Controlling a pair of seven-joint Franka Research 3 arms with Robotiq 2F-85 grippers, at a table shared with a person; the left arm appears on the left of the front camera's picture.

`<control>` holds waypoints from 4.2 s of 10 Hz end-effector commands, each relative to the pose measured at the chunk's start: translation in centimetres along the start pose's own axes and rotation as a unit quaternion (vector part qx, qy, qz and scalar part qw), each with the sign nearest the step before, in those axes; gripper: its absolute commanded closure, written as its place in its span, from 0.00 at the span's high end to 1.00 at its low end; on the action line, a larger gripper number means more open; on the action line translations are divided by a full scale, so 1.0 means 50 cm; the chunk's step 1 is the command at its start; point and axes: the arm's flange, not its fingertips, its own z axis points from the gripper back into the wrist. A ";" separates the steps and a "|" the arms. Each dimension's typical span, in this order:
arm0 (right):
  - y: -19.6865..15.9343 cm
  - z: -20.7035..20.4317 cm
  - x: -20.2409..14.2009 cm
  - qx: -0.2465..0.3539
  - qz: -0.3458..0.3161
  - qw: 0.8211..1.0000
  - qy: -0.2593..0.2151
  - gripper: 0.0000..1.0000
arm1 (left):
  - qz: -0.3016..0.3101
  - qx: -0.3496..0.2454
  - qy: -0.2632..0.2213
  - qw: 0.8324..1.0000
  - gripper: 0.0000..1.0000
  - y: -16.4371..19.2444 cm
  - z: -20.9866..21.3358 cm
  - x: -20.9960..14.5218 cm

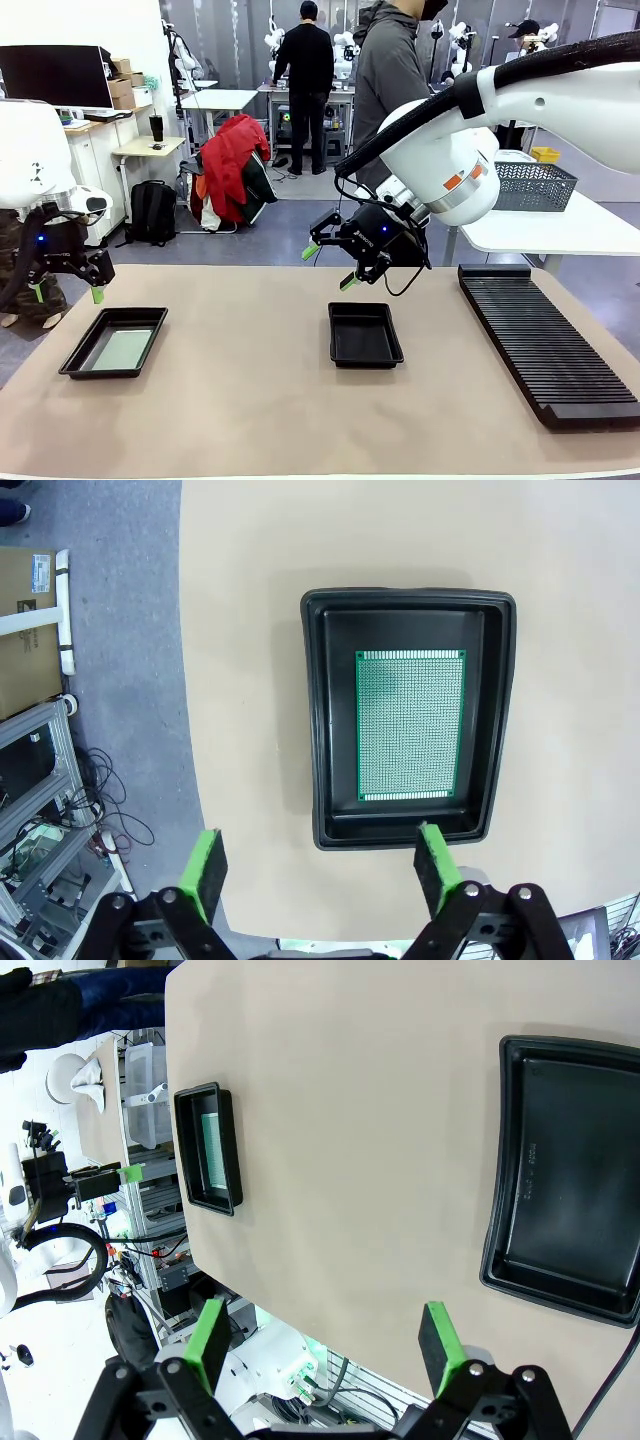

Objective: Inspect and transfer BCBs to ESD trays.
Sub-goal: Pick up the Blank PCB from the PCB Rack and place it in the right ESD tray.

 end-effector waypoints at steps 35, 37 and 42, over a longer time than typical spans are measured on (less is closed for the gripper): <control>0.002 0.000 0.000 -0.003 0.000 1.000 0.000 1.00 | 0.001 0.000 0.001 1.000 1.00 0.001 -0.002 0.001; 0.002 0.000 0.000 -0.003 0.000 1.000 0.000 1.00 | 0.001 0.000 0.001 1.000 1.00 0.001 -0.002 0.001; 0.002 0.000 0.000 -0.003 0.000 1.000 0.000 1.00 | 0.001 0.000 0.001 1.000 1.00 0.001 -0.002 0.001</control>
